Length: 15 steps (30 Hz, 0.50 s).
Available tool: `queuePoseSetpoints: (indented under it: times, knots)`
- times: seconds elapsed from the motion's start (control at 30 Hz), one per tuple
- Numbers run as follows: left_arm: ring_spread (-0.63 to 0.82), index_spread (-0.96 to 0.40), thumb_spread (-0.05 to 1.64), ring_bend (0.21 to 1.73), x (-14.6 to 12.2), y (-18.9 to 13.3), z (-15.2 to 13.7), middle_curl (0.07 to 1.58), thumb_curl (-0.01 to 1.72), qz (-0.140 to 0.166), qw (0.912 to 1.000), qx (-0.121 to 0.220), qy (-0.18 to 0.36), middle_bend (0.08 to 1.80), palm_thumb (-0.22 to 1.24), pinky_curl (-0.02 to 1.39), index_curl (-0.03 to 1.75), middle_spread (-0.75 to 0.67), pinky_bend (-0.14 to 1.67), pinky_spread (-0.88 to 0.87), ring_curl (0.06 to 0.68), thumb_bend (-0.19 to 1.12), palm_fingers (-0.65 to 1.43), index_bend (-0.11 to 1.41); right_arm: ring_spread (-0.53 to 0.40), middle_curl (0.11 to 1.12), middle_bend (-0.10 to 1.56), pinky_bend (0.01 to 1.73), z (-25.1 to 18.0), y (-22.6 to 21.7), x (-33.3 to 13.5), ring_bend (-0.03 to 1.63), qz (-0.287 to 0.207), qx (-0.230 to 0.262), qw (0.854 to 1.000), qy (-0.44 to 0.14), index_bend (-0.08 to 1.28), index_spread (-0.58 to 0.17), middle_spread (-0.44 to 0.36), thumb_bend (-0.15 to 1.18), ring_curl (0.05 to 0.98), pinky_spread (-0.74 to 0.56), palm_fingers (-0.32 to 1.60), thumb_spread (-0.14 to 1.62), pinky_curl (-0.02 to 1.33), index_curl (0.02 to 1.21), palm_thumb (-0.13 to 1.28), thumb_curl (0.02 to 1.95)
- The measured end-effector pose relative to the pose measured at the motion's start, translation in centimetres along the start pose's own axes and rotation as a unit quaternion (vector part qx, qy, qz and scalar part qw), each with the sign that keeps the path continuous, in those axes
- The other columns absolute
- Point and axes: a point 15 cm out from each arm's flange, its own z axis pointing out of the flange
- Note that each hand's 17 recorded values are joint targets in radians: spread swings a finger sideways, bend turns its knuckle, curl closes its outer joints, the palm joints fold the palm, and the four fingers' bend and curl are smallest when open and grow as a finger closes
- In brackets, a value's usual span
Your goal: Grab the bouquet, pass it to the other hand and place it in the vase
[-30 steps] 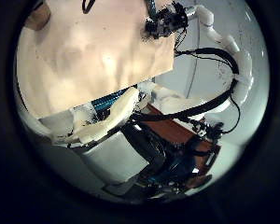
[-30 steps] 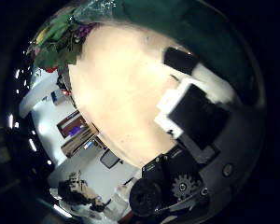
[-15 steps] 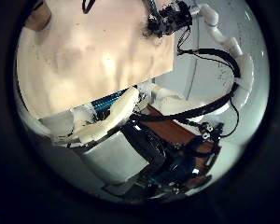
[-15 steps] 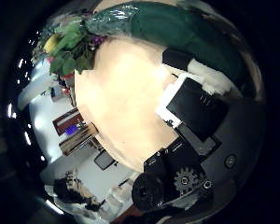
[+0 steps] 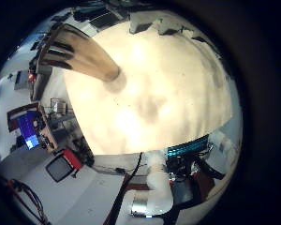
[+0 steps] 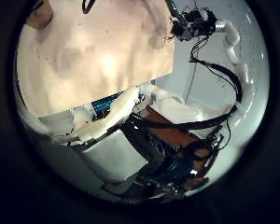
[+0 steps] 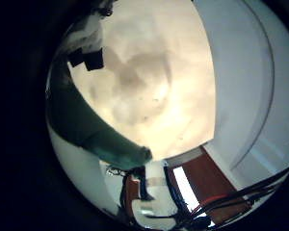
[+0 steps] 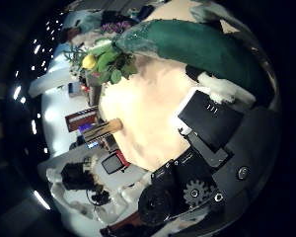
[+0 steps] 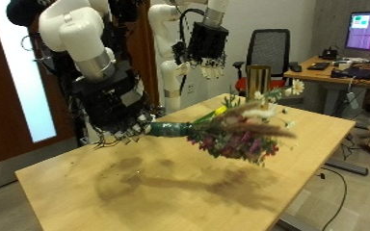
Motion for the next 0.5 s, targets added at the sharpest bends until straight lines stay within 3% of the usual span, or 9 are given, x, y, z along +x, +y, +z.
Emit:
queuePoseSetpoints:
  times: [0.23, 0.37, 0.5]
  knots:
    - [0.39, -0.01, 0.99, 0.39, 0.5, -0.2, -0.8, 0.44, 0.30, 0.007, 0.9984, 0.015, 0.055, 0.44, 0.37, 0.19, 0.50, -0.06, 0.18, 0.53, 0.143, -0.03, 0.48, 0.23, -0.187, 0.76, 1.36, 1.32, -3.7, 2.4, -4.7, 1.45, -0.060, 0.012, 0.988, -0.141, 1.01, -0.301, -0.127, -0.01, 0.625, -0.22, 1.12, 0.33, 0.69, 1.06, 1.23, 0.91]
    - [0.39, -0.01, 0.98, 0.39, 1.0, -0.2, -1.9, 0.44, 0.29, 0.009, 0.9933, 0.034, 0.110, 0.44, 0.33, 0.18, 0.52, -0.07, 0.18, 0.53, 0.141, -0.03, 0.47, 0.25, -0.187, 0.76, 1.36, 1.29, -4.6, 3.4, -6.4, 1.45, -0.132, 0.018, 0.973, -0.190, 1.01, -0.297, -0.119, -0.02, 0.626, -0.21, 1.12, 0.27, 0.73, 1.06, 1.22, 0.93]
    - [0.40, 0.00, 0.96, 0.41, 1.9, -0.6, -3.4, 0.43, 0.29, 0.023, 0.9824, 0.068, 0.173, 0.39, 0.29, 0.19, 0.52, -0.02, 0.19, 0.53, 0.144, -0.04, 0.44, 0.23, -0.180, 0.76, 1.36, 1.27, -3.4, 5.5, -7.8, 1.46, -0.203, 0.006, 0.949, -0.240, 1.00, -0.296, -0.115, -0.01, 0.628, -0.21, 1.12, 0.25, 0.76, 1.07, 1.22, 0.94]
